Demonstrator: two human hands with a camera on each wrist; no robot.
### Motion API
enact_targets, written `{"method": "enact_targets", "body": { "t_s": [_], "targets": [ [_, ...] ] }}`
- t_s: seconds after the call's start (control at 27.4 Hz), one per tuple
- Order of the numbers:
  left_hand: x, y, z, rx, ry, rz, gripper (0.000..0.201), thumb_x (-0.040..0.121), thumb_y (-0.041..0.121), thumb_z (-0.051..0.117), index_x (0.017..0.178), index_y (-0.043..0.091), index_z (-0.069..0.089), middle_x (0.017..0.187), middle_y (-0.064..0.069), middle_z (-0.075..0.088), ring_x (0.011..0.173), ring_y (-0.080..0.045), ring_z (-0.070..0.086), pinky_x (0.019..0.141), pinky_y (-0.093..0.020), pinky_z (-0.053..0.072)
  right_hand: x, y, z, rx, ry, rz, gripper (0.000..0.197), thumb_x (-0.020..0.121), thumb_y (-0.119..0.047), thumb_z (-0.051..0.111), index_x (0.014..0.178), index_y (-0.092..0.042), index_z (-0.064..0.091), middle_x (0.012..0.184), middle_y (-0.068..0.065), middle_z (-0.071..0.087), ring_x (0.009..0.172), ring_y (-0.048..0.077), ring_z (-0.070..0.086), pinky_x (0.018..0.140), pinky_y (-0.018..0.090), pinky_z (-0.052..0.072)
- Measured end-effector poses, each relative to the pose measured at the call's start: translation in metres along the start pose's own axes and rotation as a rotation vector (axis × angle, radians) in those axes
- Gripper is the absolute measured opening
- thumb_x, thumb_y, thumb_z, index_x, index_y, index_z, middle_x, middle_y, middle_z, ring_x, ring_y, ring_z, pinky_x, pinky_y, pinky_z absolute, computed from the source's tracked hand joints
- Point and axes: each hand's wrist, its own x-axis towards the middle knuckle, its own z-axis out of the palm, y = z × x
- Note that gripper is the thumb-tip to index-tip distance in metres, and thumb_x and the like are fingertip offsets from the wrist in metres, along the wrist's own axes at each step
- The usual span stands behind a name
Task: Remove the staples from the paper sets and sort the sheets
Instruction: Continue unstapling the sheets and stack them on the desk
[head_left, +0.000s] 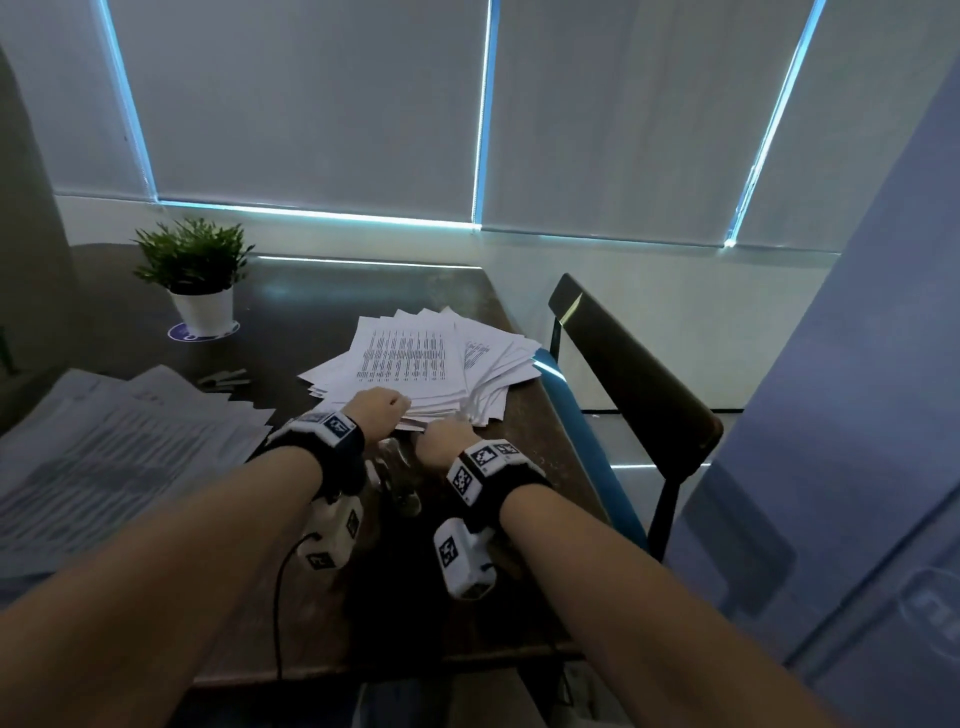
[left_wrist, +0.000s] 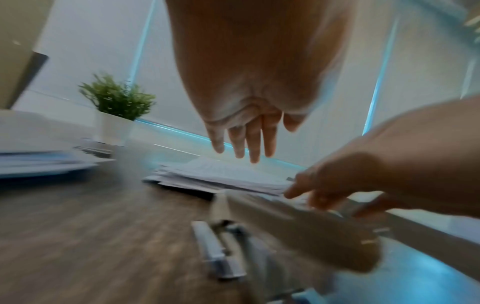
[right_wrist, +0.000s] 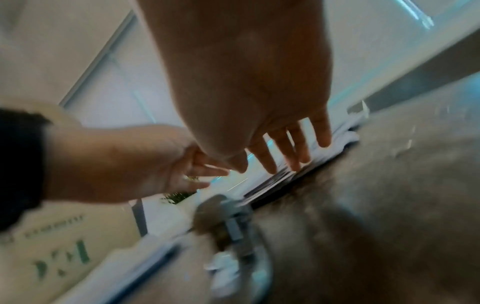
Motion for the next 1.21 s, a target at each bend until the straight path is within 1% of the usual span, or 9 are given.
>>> {"method": "enact_targets", "body": {
  "t_s": [0.15, 0.37, 0.48, 0.55, 0.62, 0.69, 0.84, 0.95, 1.21],
  "targets": [
    [0.004, 0.043, 0.004, -0.225, 0.068, 0.071, 0.028, 0.102, 0.021, 0.036, 0.089, 0.004, 0.055, 0.116, -0.026, 0.06, 0.092, -0.024, 0.05, 0.077, -0.031, 0.032, 0.007, 0.022, 0.009, -0.178, -0.093, -0.008, 0.056, 0.105, -0.042, 0.03, 0.155, -0.019, 0.022, 0.163, 0.009, 0.014, 0.151, 0.028, 0.002, 0.119, 0.058, 0.006],
    [0.01, 0.094, 0.049, -0.203, -0.164, 0.008, 0.032, 0.102, 0.013, 0.034, 0.121, -0.006, 0.051, 0.124, -0.027, 0.055, 0.113, -0.037, 0.055, 0.09, -0.036, 0.042, -0.023, 0.057, 0.009, -0.167, -0.106, -0.05, 0.058, 0.107, -0.022, 0.037, 0.154, -0.001, 0.012, 0.164, 0.016, 0.004, 0.152, 0.031, 0.0, 0.122, 0.048, 0.0],
    [0.011, 0.097, 0.078, -0.393, -0.286, -0.151, 0.033, 0.103, 0.02, 0.033, 0.085, 0.003, 0.054, 0.079, -0.015, 0.06, 0.07, -0.026, 0.059, 0.061, -0.028, 0.04, -0.012, 0.089, 0.026, -0.402, -0.213, -0.029, 0.067, 0.104, -0.046, 0.032, 0.158, -0.017, 0.006, 0.166, 0.006, -0.004, 0.152, 0.029, -0.008, 0.117, 0.062, -0.003],
    [0.014, 0.094, 0.093, -0.469, -0.353, -0.209, 0.042, 0.105, 0.025, 0.028, 0.078, 0.006, 0.054, 0.068, -0.01, 0.059, 0.067, -0.021, 0.059, 0.062, -0.025, 0.044, -0.004, 0.108, 0.032, -0.319, -0.245, 0.002, 0.072, 0.101, -0.058, 0.022, 0.158, -0.02, -0.002, 0.166, 0.0, -0.009, 0.152, 0.025, -0.01, 0.116, 0.06, -0.008],
    [0.018, 0.091, 0.102, -0.306, -0.41, -0.175, 0.039, 0.105, 0.024, 0.028, 0.116, -0.001, 0.056, 0.116, -0.02, 0.059, 0.117, -0.029, 0.054, 0.095, -0.03, 0.04, -0.005, 0.125, 0.022, -0.149, -0.209, 0.04, 0.068, 0.103, -0.055, 0.019, 0.158, -0.021, -0.003, 0.166, -0.002, -0.008, 0.152, 0.024, -0.008, 0.116, 0.059, -0.007],
    [0.024, 0.09, 0.112, -0.167, -0.324, -0.199, 0.048, 0.105, 0.029, 0.023, 0.147, 0.007, 0.028, 0.156, -0.017, 0.02, 0.144, -0.038, 0.015, 0.116, -0.044, 0.016, -0.003, 0.154, 0.012, 0.162, -0.103, 0.051, 0.057, 0.107, -0.039, 0.026, 0.158, -0.018, 0.01, 0.166, 0.003, 0.001, 0.152, 0.029, -0.003, 0.119, 0.06, 0.002],
    [0.021, 0.105, 0.12, -0.075, -0.315, -0.241, 0.065, 0.102, 0.047, 0.021, 0.153, 0.011, 0.004, 0.16, -0.011, -0.007, 0.147, -0.032, -0.007, 0.118, -0.043, -0.001, -0.015, 0.213, 0.005, 1.233, 0.163, 0.186, 0.065, 0.102, -0.052, 0.035, 0.156, -0.018, 0.022, 0.163, 0.002, 0.018, 0.151, 0.022, 0.014, 0.123, 0.043, 0.009],
    [0.027, 0.115, 0.133, 0.007, -0.309, -0.247, 0.071, 0.1, 0.054, 0.02, 0.153, 0.01, 0.002, 0.16, -0.011, -0.009, 0.147, -0.031, -0.011, 0.118, -0.046, -0.004, -0.021, 0.228, 0.022, 1.729, 0.122, 0.271, 0.071, 0.102, -0.055, 0.03, 0.157, -0.012, 0.014, 0.164, 0.008, 0.012, 0.151, 0.024, 0.012, 0.122, 0.04, 0.01],
    [0.03, 0.135, 0.149, -0.01, -0.298, -0.201, 0.069, 0.101, 0.05, 0.019, 0.153, 0.008, -0.001, 0.159, -0.01, -0.013, 0.146, -0.024, -0.015, 0.118, -0.046, -0.006, -0.022, 0.234, 0.046, 2.047, 0.006, 0.276, 0.078, 0.097, -0.059, 0.036, 0.156, -0.012, 0.019, 0.159, 0.013, 0.028, 0.142, 0.033, 0.034, 0.117, 0.052, 0.026]
  ]
}}
